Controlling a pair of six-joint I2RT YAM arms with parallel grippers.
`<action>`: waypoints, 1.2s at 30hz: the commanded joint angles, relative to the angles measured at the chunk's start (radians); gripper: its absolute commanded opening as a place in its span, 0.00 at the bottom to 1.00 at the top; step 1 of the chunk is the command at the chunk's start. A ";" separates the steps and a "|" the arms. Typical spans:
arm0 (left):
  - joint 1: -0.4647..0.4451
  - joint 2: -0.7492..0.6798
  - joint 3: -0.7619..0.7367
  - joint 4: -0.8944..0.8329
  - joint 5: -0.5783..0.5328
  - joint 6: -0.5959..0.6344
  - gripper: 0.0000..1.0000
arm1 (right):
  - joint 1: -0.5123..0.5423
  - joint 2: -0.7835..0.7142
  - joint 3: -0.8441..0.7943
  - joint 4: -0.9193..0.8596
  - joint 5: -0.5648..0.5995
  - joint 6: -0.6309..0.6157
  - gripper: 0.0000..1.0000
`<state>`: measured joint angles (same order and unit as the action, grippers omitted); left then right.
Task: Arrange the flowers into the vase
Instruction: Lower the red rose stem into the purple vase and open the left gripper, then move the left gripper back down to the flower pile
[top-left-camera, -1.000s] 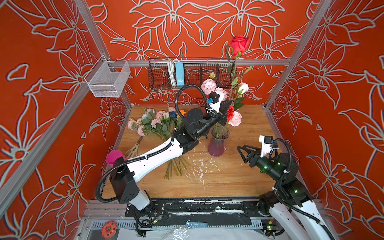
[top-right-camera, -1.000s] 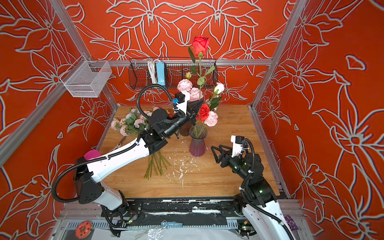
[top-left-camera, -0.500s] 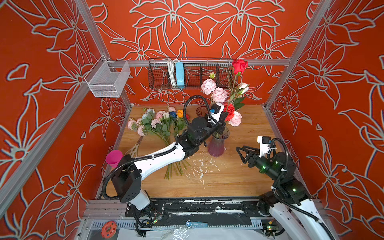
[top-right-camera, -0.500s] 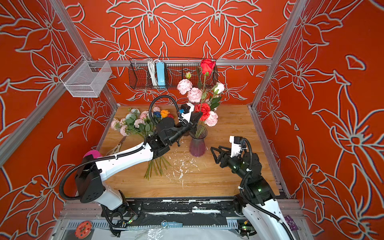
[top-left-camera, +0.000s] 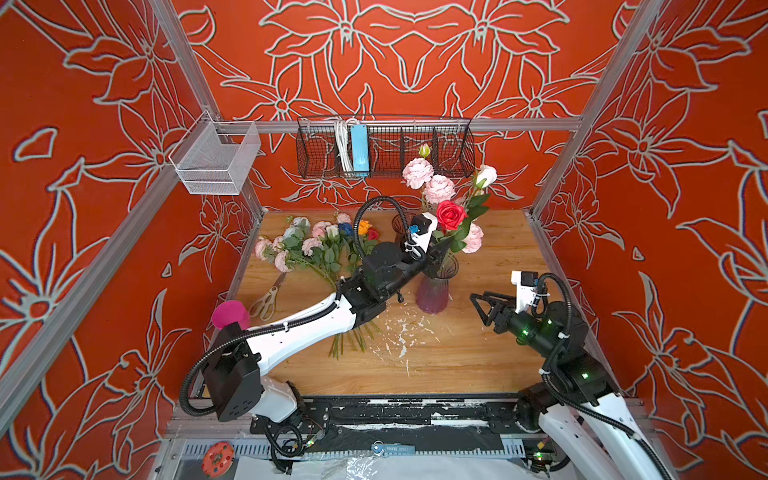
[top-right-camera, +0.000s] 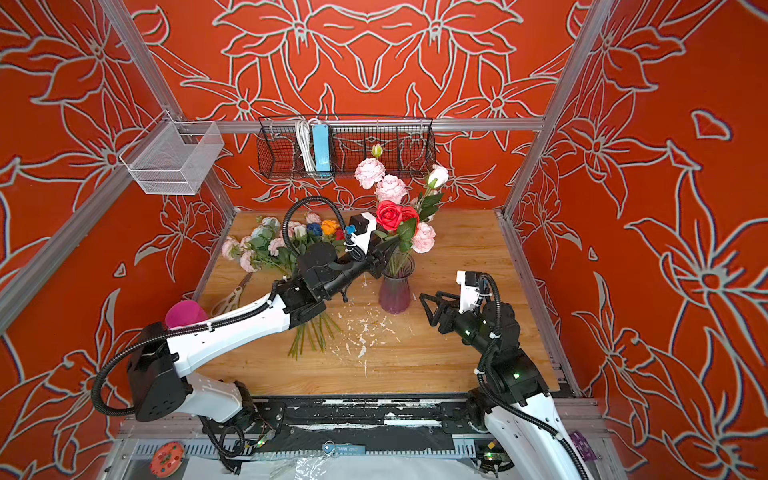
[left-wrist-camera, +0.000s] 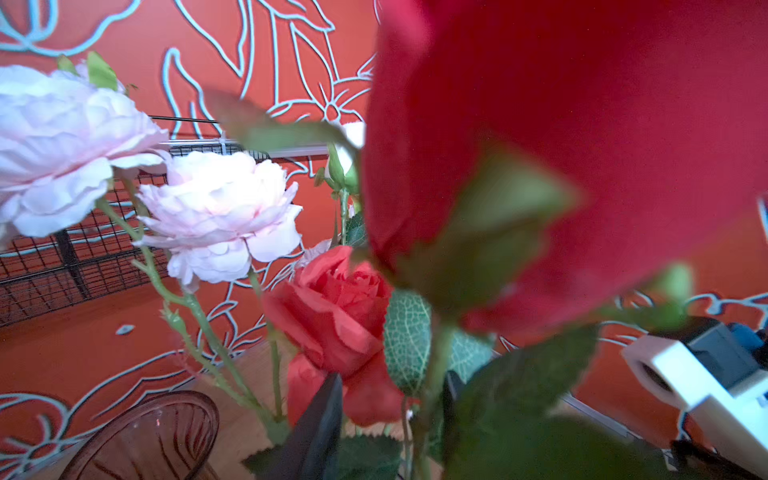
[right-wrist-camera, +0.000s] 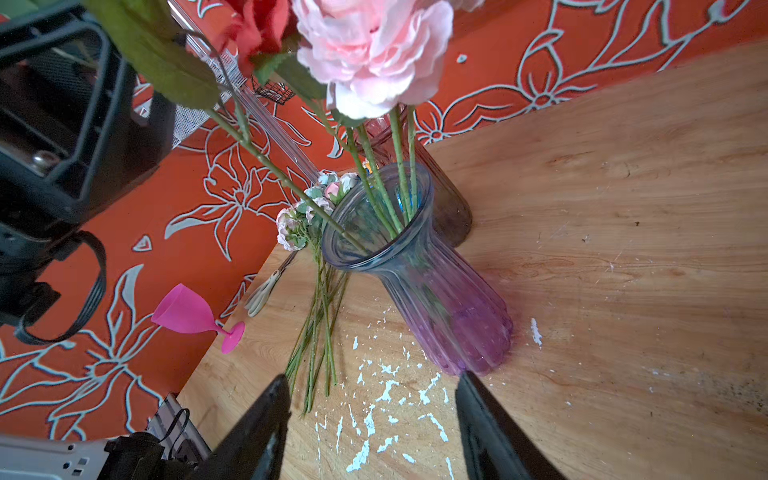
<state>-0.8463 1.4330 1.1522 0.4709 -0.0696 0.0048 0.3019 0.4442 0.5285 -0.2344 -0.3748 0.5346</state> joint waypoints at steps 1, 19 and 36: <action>-0.004 -0.049 -0.023 -0.048 -0.020 0.000 0.45 | -0.003 0.003 0.003 0.023 -0.009 -0.005 0.65; -0.003 -0.209 0.172 -0.759 -0.158 -0.129 0.98 | -0.002 0.157 0.070 0.061 0.046 0.022 0.66; 0.000 -0.281 0.342 -1.036 -0.198 -0.165 0.98 | -0.003 0.184 0.128 0.012 0.099 0.002 0.67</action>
<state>-0.8459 1.1831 1.4406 -0.5098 -0.2672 -0.1684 0.3019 0.6281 0.6029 -0.1970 -0.2985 0.5514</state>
